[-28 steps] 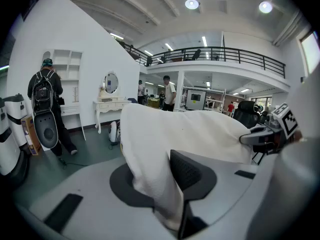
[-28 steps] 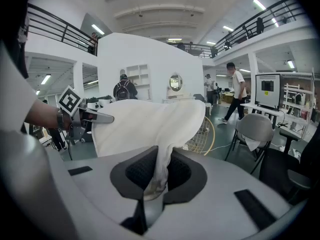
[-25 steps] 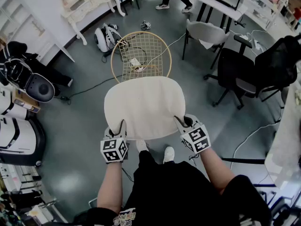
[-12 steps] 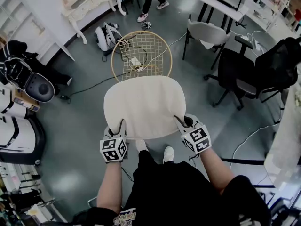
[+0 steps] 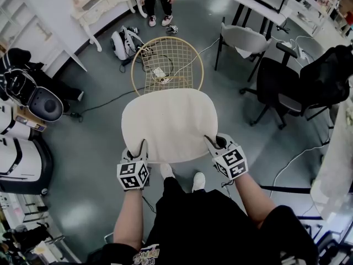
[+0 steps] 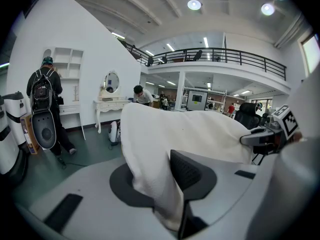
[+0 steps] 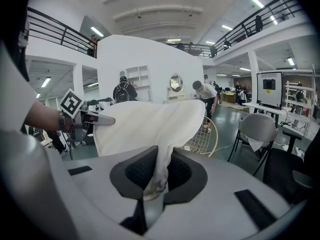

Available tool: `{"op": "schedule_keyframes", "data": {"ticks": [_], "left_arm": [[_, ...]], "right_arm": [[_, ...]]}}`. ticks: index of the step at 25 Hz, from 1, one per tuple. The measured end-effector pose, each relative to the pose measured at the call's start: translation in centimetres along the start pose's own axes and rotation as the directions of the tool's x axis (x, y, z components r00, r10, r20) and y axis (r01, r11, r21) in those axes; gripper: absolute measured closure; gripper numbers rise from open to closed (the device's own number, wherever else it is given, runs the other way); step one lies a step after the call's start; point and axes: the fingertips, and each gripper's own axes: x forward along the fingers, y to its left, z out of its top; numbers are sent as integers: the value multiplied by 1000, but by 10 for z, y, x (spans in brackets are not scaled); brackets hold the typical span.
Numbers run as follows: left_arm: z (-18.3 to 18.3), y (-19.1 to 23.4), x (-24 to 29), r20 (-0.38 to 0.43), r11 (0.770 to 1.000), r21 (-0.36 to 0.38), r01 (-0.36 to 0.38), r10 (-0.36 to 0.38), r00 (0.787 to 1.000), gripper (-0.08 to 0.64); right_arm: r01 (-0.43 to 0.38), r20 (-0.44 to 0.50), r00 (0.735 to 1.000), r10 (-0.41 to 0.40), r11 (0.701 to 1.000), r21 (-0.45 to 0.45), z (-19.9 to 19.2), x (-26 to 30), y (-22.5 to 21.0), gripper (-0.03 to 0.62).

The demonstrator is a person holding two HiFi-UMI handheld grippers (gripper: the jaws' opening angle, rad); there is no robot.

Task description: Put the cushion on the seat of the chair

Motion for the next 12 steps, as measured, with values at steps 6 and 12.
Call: {"op": "schedule_keyframes", "data": {"ticks": [6,12], "left_arm": [[9,15,7,-1,1000,1,7,-7,1000,448],[15,38,16,-1,1000,5,17,-17,1000,448]], "right_arm": [[5,-4,1000,-5,1000,4,11,14,2,545],[12,-6,1000,-12,1000,13,20,37,8,545]]}}
